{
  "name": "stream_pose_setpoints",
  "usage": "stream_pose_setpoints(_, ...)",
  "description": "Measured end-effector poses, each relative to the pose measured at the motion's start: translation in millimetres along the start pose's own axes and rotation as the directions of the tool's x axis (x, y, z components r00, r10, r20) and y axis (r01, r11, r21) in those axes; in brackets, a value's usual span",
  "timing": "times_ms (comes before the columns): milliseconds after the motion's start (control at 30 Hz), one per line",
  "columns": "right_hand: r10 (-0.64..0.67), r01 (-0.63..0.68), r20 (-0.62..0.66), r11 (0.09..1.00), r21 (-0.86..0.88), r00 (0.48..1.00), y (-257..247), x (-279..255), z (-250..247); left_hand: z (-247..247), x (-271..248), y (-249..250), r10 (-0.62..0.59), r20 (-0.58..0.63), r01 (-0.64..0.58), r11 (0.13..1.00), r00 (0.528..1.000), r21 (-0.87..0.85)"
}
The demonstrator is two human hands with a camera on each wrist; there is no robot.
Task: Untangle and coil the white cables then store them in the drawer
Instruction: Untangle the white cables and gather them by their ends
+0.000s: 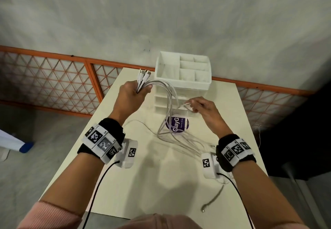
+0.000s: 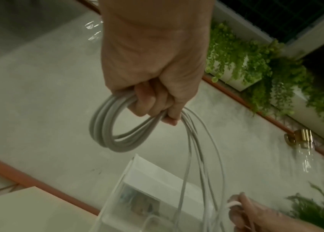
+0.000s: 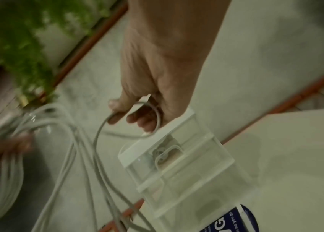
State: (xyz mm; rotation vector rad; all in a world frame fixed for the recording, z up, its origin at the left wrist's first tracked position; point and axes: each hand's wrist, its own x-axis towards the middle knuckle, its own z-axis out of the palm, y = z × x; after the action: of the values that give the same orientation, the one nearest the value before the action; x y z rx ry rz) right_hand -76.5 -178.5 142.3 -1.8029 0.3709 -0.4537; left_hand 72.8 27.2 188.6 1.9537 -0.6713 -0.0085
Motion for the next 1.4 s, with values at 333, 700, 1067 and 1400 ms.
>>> stream_pose_setpoints(333, 0.074, -0.079, -0.045, 0.579, -0.811, 0.996, 38.6, -3.7, -9.2, 5.1, 1.5, 7.2, 0.039, -0.028, -0.04, 0.998, 0.999, -0.044)
stream_pose_setpoints(700, -0.285, 0.185, -0.202, 0.895, -0.406, 0.937, -39.8, 6.7, 15.9, 25.9, -12.1, 24.0, 0.074, 0.135, -0.092, 0.987, 0.988, 0.131)
stream_pose_setpoints(1067, 0.143, -0.113, 0.384, 0.989, -0.1, 0.912, -16.8, 10.4, 15.0, 18.8, -3.3, 13.8, -0.02, 0.018, 0.021, 0.998, 1.0, -0.061)
stream_pose_setpoints(1400, 0.23, -0.209, 0.339, 0.973, -0.097, 0.912, -41.2, 20.9, 6.7, 14.7, -4.6, -26.0, -0.262, 0.121, 0.266, 0.964, 0.957, -0.013)
